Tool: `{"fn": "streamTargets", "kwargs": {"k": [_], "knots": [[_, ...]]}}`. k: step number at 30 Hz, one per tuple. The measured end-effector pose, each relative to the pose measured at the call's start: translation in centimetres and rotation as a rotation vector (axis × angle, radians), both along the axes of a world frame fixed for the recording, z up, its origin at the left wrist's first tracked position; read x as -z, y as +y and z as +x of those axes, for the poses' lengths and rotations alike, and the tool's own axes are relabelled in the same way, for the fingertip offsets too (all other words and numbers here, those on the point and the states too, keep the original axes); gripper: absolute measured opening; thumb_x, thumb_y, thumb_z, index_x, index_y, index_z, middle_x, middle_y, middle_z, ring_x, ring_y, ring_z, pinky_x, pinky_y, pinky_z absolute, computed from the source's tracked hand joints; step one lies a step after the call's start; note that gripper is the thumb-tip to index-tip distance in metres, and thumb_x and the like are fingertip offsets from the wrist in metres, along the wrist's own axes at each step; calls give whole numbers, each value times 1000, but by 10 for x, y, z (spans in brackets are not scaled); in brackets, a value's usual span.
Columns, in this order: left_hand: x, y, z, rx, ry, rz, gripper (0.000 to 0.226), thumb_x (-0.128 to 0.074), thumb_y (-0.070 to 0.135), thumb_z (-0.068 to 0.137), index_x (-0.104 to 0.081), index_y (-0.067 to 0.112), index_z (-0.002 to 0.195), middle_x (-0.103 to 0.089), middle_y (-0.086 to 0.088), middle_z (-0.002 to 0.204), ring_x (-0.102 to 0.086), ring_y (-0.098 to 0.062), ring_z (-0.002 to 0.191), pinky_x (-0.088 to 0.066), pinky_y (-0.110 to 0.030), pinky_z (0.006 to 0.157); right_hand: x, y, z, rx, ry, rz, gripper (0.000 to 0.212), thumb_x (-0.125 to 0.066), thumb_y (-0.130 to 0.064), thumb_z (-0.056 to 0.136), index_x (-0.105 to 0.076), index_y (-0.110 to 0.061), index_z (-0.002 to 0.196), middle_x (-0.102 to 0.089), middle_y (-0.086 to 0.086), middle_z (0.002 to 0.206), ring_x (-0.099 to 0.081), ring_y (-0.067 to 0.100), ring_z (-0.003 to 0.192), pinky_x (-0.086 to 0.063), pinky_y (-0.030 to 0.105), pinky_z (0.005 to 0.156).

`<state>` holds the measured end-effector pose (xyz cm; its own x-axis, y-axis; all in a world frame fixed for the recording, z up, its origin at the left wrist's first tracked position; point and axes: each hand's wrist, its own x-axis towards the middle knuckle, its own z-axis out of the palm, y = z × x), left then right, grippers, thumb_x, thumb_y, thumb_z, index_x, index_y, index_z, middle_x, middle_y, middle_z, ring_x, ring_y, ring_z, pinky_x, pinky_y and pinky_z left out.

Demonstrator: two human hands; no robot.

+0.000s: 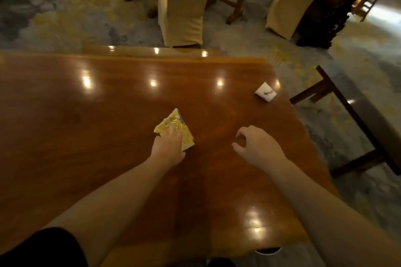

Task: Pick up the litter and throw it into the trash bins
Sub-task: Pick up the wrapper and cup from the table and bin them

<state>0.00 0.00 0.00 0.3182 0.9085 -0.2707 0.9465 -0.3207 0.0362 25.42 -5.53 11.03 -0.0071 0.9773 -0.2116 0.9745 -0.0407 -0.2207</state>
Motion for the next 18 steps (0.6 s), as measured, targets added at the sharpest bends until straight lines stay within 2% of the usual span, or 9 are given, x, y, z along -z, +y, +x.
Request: {"fn": "streamTargets", "kwargs": {"k": [3, 8, 14, 18], "knots": [[10, 0, 8, -23, 50, -52, 73, -62, 43, 87, -30, 14, 146, -27, -13, 156, -36, -36, 136, -51, -45, 92, 12, 24, 19, -33, -10, -26, 32, -62, -50, 89, -58, -32, 116, -56, -10, 104, -55, 8, 90, -52, 24, 72], [22, 1, 22, -61, 13, -47, 51, -59, 21, 92, -41, 16, 140, -41, -8, 148, -47, -28, 126, -52, -38, 92, 26, 68, 58, -110, 7, -93, 38, -61, -49, 91, -57, -29, 122, -57, -5, 112, -56, 12, 98, -55, 31, 78], [21, 11, 63, -118, -81, 2, 26, -50, 24, 97, -57, 18, 121, -59, -1, 122, -53, -19, 106, -51, -32, 88, 39, 121, 115, -148, -2, -78, 36, -60, -46, 92, -57, -25, 121, -57, -2, 114, -55, 15, 101, -54, 34, 82], [15, 25, 101, -116, -186, 77, 21, -50, 24, 97, -60, 19, 115, -61, 1, 116, -54, -16, 104, -50, -30, 89, 49, 156, 152, -112, -22, -85, 35, -60, -46, 92, -58, -23, 118, -55, 0, 112, -55, 17, 97, -55, 37, 82]]}}
